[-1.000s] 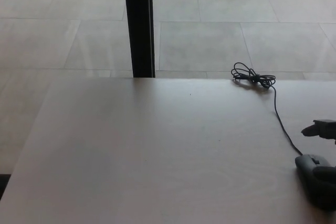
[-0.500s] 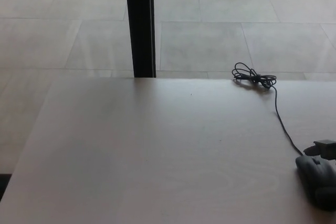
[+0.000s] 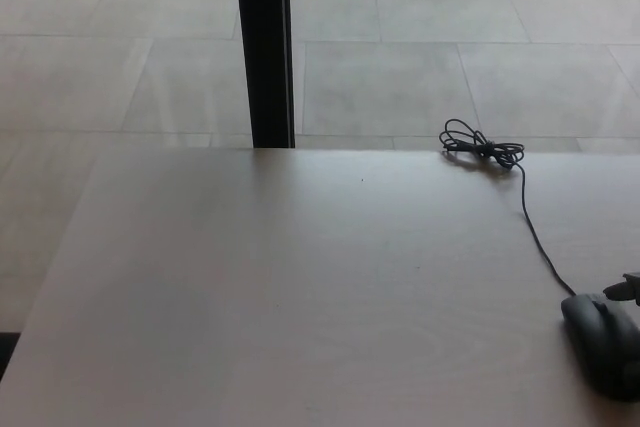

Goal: The robot uses its right fingers to click on the left button of the black mouse placed on the table.

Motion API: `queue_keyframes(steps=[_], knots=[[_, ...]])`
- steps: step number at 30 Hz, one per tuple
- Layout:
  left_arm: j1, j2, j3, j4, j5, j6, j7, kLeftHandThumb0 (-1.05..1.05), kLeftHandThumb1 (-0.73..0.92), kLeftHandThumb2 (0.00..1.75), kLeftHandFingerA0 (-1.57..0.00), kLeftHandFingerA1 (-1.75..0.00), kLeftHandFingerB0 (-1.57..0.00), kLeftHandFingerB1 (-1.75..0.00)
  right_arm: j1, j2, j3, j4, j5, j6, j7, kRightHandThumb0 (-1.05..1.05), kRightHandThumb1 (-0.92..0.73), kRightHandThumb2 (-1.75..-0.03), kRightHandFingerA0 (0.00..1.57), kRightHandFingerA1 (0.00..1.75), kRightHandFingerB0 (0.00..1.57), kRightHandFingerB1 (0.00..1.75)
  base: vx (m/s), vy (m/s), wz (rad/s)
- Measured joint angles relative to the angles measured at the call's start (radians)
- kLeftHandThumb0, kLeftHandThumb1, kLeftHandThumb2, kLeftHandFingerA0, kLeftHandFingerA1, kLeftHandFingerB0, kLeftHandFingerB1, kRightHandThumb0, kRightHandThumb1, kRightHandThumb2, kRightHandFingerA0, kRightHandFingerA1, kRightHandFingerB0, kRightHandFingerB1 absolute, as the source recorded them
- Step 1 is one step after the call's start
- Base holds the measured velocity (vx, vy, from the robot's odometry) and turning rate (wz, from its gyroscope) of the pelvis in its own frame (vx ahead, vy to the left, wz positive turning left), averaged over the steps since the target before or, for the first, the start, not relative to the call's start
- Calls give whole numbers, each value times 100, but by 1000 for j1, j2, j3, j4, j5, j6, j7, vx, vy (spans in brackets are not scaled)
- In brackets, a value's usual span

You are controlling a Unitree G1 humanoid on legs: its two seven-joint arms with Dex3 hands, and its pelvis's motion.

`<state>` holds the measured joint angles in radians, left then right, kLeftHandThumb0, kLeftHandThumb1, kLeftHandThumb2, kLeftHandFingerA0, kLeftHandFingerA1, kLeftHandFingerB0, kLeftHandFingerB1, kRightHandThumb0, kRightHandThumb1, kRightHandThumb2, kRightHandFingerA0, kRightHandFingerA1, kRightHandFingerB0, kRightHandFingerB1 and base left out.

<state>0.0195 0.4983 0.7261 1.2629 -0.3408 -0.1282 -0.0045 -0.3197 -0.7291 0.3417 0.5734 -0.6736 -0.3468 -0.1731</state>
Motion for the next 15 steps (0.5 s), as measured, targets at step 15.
queue_keyframes(steps=[15], knots=[[0, 1, -9, 0, 0, 0, 1, -67, 61, 59, -78, -64, -59, -49, 1, 21, -2, -44, -15, 6, 6, -64, -67, -103, 38, 58, 31, 51, 0, 0, 0]])
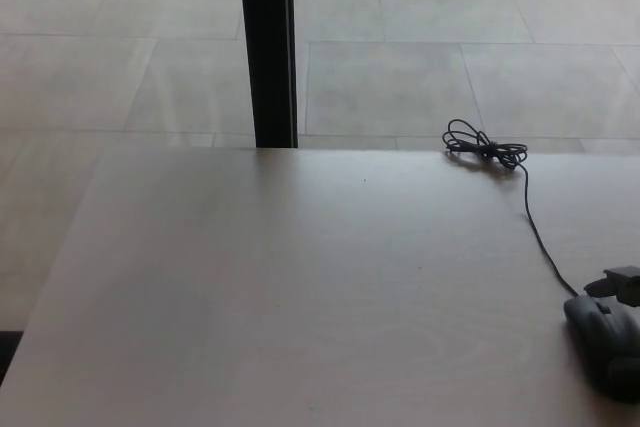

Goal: The robot uses its right fingers to click on the left button of the black mouse placed on the table.

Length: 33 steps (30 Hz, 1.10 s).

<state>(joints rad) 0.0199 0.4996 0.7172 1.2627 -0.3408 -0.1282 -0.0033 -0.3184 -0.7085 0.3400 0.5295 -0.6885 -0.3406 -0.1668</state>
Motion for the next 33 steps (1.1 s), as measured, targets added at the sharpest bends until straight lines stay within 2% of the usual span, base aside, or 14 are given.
queue_keyframes(steps=[2, 5, 6, 7, 8, 11, 12, 13, 14, 22, 23, 26, 27, 33], knots=[[0, 0, 3, 0, -1, 0, -1, -73, 62, 58, -75, -61, -60, -49, 0, 3, 0, 5, -2, 0, 0, -60, -83, -65, 39, 43, 40, 37, 0, 0, 0], [0, 0, 1, 0, -1, 0, -1, -71, 61, 59, -74, -63, -62, -51, 0, 5, 2, 8, -6, 2, 2, -60, -82, -64, 39, 43, 41, 37, 0, 0, 0], [0, 0, 1, 0, -1, 0, -1, -72, 61, 58, -74, -62, -62, -50, 0, 6, 2, 9, -8, 3, 3, -61, -66, -102, 36, 57, 33, 51, 0, 0, 0], [0, 0, 1, 0, -1, 0, -1, -70, 61, 58, -74, -61, -62, -50, 0, 7, 2, 10, -9, 3, 3, -61, -78, -65, 42, 46, 41, 38, 0, 0, 0], [0, 0, 1, 0, -1, 0, -1, -68, 47, 89, -68, -68, -54, -60, 0, 9, 2, 14, -11, 2, 2, -58, -64, -103, 36, 58, 31, 52, 0, 0, 0], [-4, 2, 0, 0, -1, 0, 0, -71, 61, 59, -74, -62, -60, -49, 0, 19, 9, 34, -18, 0, -4, -66, -68, -102, 36, 57, 31, 50, 0, 0, 0], [-4, 2, 0, 0, -1, 0, 0, -70, 62, 59, -74, -62, -59, -49, -1, 24, 11, 35, -20, 0, -4, -60, -81, -64, 39, 44, 40, 38, 0, 0, 0], [-4, 2, -1, -1, -1, 0, 0, -72, 62, 59, -74, -63, -60, -50, -2, 30, 13, 37, -21, 0, -4, -61, -65, -102, 36, 58, 32, 51, 0, 0, 0], [-4, 2, -1, -1, -1, 0, 0, -72, 46, 89, -69, -69, -55, -60, -2, 34, 13, 38, -21, 0, -4, -62, -65, -102, 36, 57, 32, 52, 0, 0, 0], [-7, 2, -3, -1, -2, 0, 0, -68, 62, 59, -76, -63, -62, -51, -9, 57, 25, 57, -33, -3, -17, -63, -67, -104, 33, 56, 33, 52, 0, 0, 0], [-8, 2, -2, -1, -2, 0, 0, -71, 62, 58, -75, -60, -60, -49, -10, 57, 27, 60, -34, -3, -19, -59, -80, -64, 41, 46, 42, 40, 0, 0, 0], [-10, 2, -1, -1, -3, 0, 0, -71, 62, 59, -74, -60, -58, -49, -17, 59, 31, 76, -37, -5, -26, -60, -80, -64, 42, 47, 43, 39, 0, 0, 0], [-11, 3, -1, -1, -3, 0, 0, -71, 48, 90, -69, -68, -53, -60, -20, 59, 33, 82, -39, -5, -28, -60, -65, -104, 34, 58, 32, 53, 0, 0, 0], [-18, 4, -2, -2, -3, 0, 0, -71, 62, 59, -75, -59, -60, -51, -24, 59, 39, 104, -49, -4, -49, -59, -82, -64, 37, 46, 41, 39, 0, 0, 0]])
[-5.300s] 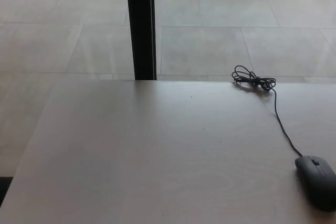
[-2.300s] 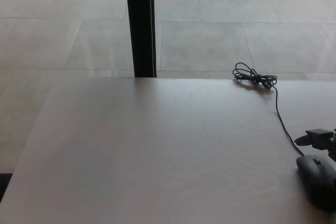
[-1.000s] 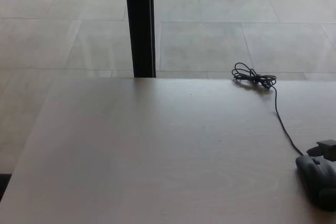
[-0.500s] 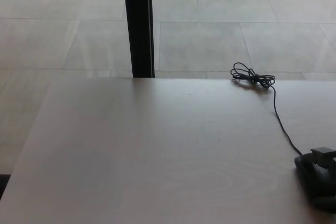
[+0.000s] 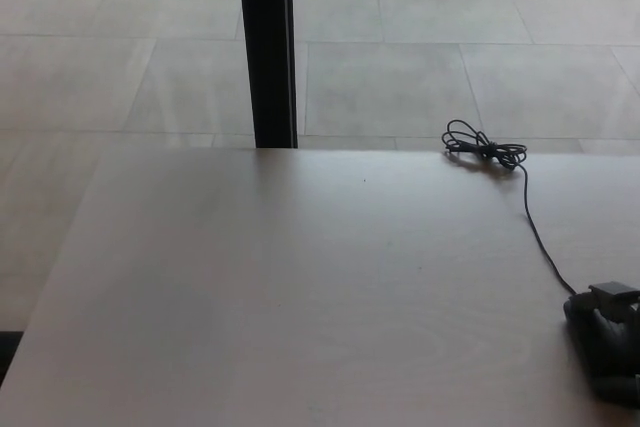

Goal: The robot uses its right fingers to click on the left button of the black mouse placed on the table.

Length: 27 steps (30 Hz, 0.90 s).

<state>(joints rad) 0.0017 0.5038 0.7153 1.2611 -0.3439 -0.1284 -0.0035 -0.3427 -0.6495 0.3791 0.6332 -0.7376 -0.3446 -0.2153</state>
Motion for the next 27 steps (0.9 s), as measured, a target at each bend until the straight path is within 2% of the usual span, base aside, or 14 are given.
queue_keyframes(steps=[1, 2, 5, 6, 7, 11, 12, 15, 16, 17, 23, 24, 25, 27], knots=[[-1, 1, 0, 0, 0, 0, 0, -72, 48, 90, -67, -67, -53, -60, 3, 0, -1, 0, 0, 1, -3, -60, -82, -64, 37, 45, 41, 39, 0, 0, 0], [-2, 1, 0, 0, 0, 0, 0, -72, 62, 60, -74, -58, -58, -50, 6, 0, -2, 1, 0, 1, -6, -67, -69, -103, 32, 56, 37, 53, 0, 0, 0], [-7, 5, -3, 0, 0, 0, 0, -71, 63, 59, -77, -60, -62, -51, 17, 0, -3, 4, -1, -1, -24, -67, -68, -102, 32, 56, 38, 54, 0, 0, 0], [-9, 7, -5, 0, 1, 0, 0, -73, 63, 60, -78, -62, -61, -51, 20, 0, -4, 4, -1, -1, -31, -60, -81, -64, 36, 44, 42, 40, 0, 0, 0], [-10, 8, -6, 0, 1, 0, 0, -73, 63, 59, -74, -61, -60, -51, 23, 0, -4, 3, -1, 0, -34, -60, -83, -65, 34, 43, 40, 39, 0, 0, 0], [-15, 9, -2, -3, -4, 0, -1, -72, 63, 60, -75, -59, -61, -50, 37, 0, -5, -10, -1, 5, -40, -62, -83, -65, 33, 43, 40, 39, 0, 0, 0], [-16, 10, -3, -2, -4, 0, 0, -73, 63, 59, -73, -59, -57, -49, 42, 0, -5, -14, 0, 8, -40, -69, -69, -102, 26, 53, 37, 54, 0, 0, 0], [-17, 11, -8, -1, -4, 0, 1, -71, 64, 59, -75, -59, -57, -49, 47, 0, -4, -14, 0, 8, -40, -68, -69, -102, 26, 53, 37, 54, 0, 0, 0], [-18, 12, -10, 0, -4, 0, 1, -71, 50, 92, -66, -67, -52, -59, 47, 0, -2, -13, 0, 8, -40, -60, -82, -64, 32, 44, 39, 38, 0, 0, 0], [-17, 12, -12, 0, -4, 0, 1, -71, 65, 60, -73, -59, -59, -49, 45, 0, -1, -12, 0, 8, -40, -64, -85, -65, 34, 46, 39, 39, 0, 0, 0], [-12, 12, -21, 0, -4, 0, 1, -68, 65, 60, -77, -61, -64, -51, -26, -7, -12, -35, 3, 12, 3, -62, -80, -65, 37, 46, 44, 40, 0, 0, 0], [-12, 12, -21, 0, -4, 0, 1, -67, 64, 59, -81, -63, -64, -52, -43, -8, -22, -42, 6, 11, 9, -63, -82, -64, 35, 44, 41, 37, 0, 0, 0], [-12, 12, -20, 1, -4, 0, 1, -67, 64, 59, -81, -63, -66, -53, -59, -9, -35, -57, 12, 12, 20, -67, -66, -101, 28, 53, 39, 54, 0, 0, 0], [-11, 12, -19, 2, -5, 0, 1, -67, 64, 59, -79, -64, -65, -53, -97, -9, -62, -101, 26, 15, 47, -68, -67, -101, 27, 53, 39, 54, 0, 0, 0]])
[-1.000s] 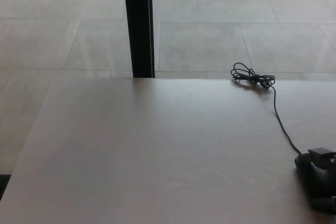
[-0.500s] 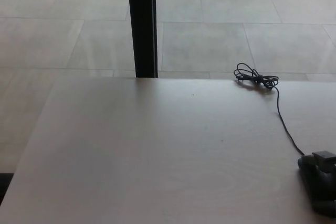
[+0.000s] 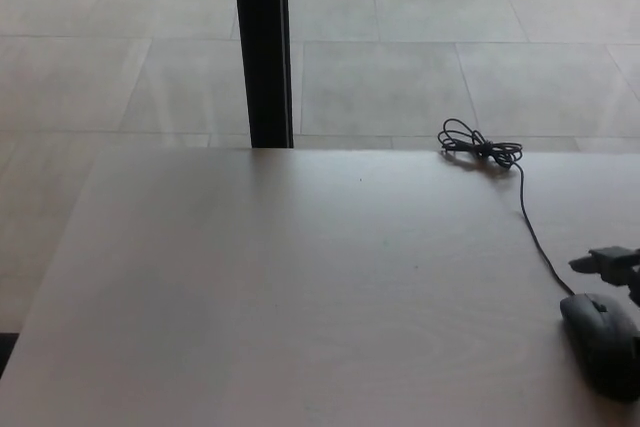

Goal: The robot uses its right fingers to click on the left button of the black mouse placed on the table.

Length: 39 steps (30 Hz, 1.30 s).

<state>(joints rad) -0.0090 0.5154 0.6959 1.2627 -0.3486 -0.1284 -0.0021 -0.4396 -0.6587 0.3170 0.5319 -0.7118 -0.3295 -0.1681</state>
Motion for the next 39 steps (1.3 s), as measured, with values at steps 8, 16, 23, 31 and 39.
queue_keyframes(steps=[8, 16, 23, 31, 39], knots=[[14, 0, 0, 1, -5, 0, 0, -72, 64, 60, -75, -60, -61, -49, -71, -13, -153, -129, 80, -1, 68, -63, -77, -63, 41, 47, 47, 41, 0, 0, 0], [23, -1, -2, -1, -7, 0, -1, -72, 64, 59, -78, -63, -62, -49, 22, -100, -378, -122, 171, -20, 70, -70, -81, -66, 41, 41, 47, 37, 0, 0, 0], [22, -1, -5, 2, -8, 0, 0, -71, 64, 59, -77, -64, -62, -50, 195, -141, -578, 37, 254, -62, 39, -71, -83, -65, 46, 42, 47, 38, 0, 0, 0], [24, -4, -7, 2, -9, 0, -1, -70, 65, 60, -78, -62, -63, -50, 363, -106, -760, 283, 359, -77, -4, -70, -83, -65, 66, 55, 47, 40, 0, 0, 0], [23, -7, -5, 2, -10, 0, -2, -71, 63, 60, -79, -59, -61, -50, 369, 22, -879, 452, 452, -56, -18, -62, -77, -63, 90, 148, 62, 48, 0, 0, 0]])
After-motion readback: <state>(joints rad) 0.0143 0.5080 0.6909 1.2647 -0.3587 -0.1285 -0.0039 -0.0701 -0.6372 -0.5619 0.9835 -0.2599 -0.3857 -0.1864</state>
